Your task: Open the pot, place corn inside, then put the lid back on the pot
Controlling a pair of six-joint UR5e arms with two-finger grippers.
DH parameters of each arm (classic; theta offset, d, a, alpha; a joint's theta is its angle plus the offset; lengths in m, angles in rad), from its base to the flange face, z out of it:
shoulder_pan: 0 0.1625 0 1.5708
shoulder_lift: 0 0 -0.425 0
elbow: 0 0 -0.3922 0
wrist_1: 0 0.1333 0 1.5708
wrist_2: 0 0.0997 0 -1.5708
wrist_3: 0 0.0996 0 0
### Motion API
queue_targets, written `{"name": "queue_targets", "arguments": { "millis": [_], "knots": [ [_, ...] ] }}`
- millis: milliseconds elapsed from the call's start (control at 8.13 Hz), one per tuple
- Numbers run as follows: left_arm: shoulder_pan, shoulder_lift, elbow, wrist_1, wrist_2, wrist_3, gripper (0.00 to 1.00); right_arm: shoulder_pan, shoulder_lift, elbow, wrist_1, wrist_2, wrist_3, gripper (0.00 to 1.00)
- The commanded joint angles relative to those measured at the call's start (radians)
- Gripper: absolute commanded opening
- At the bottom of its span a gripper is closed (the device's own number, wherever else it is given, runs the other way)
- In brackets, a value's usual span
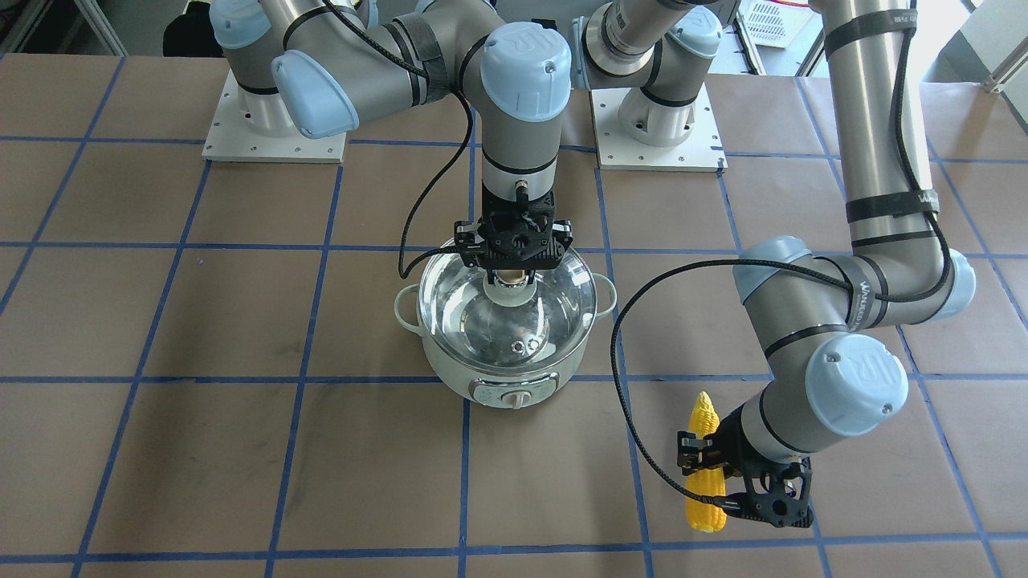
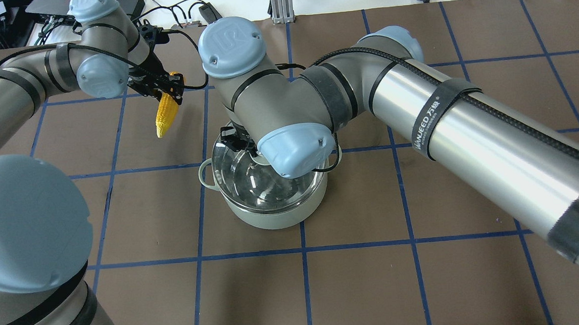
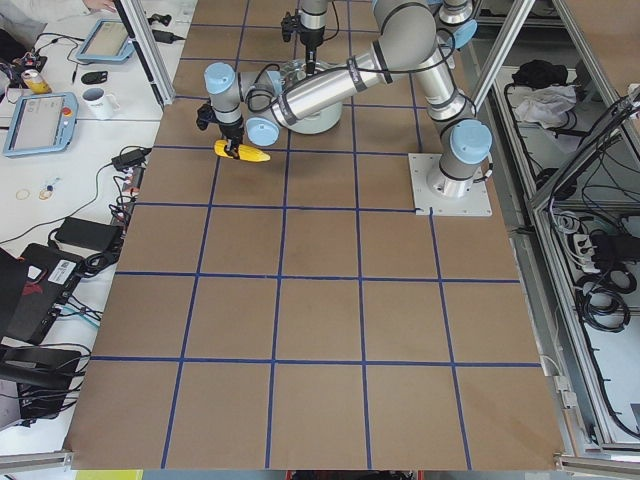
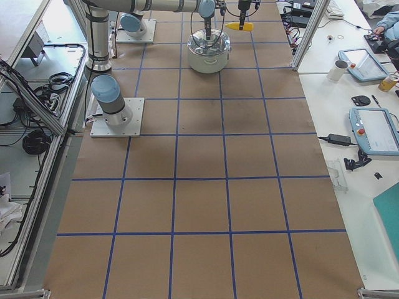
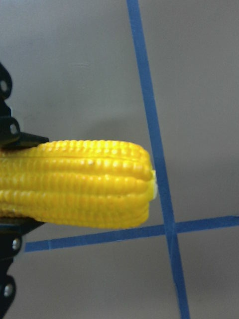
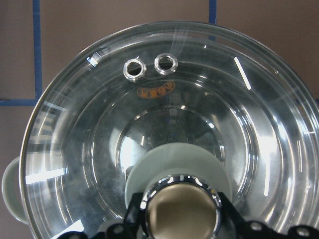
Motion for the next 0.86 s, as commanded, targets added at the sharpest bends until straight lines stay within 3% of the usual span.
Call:
{"name": "queue_targets", "arguments": {
  "millis": [0,492,738],
  "knots": [
    [0.0,0.096,0.004,-0.081,0.001,-0.021,0.0,-0.057,-0.048,-0.018,0.044,-0.009,-0.037,0.15],
    [-0.011,0.266,-0.003,-0.251,0.0,-0.267,0.0,-0.368,-0.191,-0.018,0.216,-0.009,-0.473,0.09],
    [-0.072,0.326,-0.006,-0.319,-0.014,-0.349,0.0,-0.457,-0.21,-0.018,0.248,-0.009,-0.642,0.07]
  ]
}}
